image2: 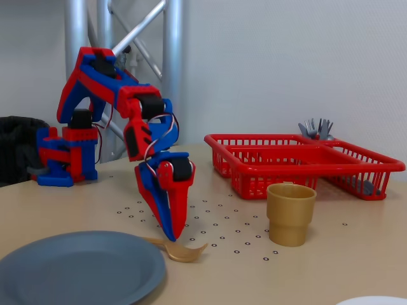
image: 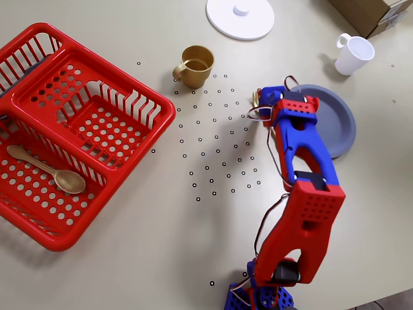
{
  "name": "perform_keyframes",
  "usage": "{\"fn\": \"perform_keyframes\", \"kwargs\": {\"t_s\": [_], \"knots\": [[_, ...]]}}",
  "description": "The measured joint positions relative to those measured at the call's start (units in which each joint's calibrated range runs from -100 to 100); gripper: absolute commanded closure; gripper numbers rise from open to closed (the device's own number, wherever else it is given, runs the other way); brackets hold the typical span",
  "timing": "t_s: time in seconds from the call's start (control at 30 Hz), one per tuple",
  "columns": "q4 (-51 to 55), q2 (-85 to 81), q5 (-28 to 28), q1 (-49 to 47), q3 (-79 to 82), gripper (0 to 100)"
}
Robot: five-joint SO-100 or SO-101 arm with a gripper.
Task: Push the fork on the left side of the plate
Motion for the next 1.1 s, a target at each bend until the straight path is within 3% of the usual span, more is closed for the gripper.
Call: {"fn": "perform_keyframes", "kwargs": {"t_s": [0.43, 0.67, 1.1], "knots": [[0.0, 0.0, 0.9, 1.9, -0.4, 100], [0.0, -0.3, -3.4, -2.2, -0.4, 100], [0.1, -28.9, -7.1, -8.4, 14.8, 100]]}}
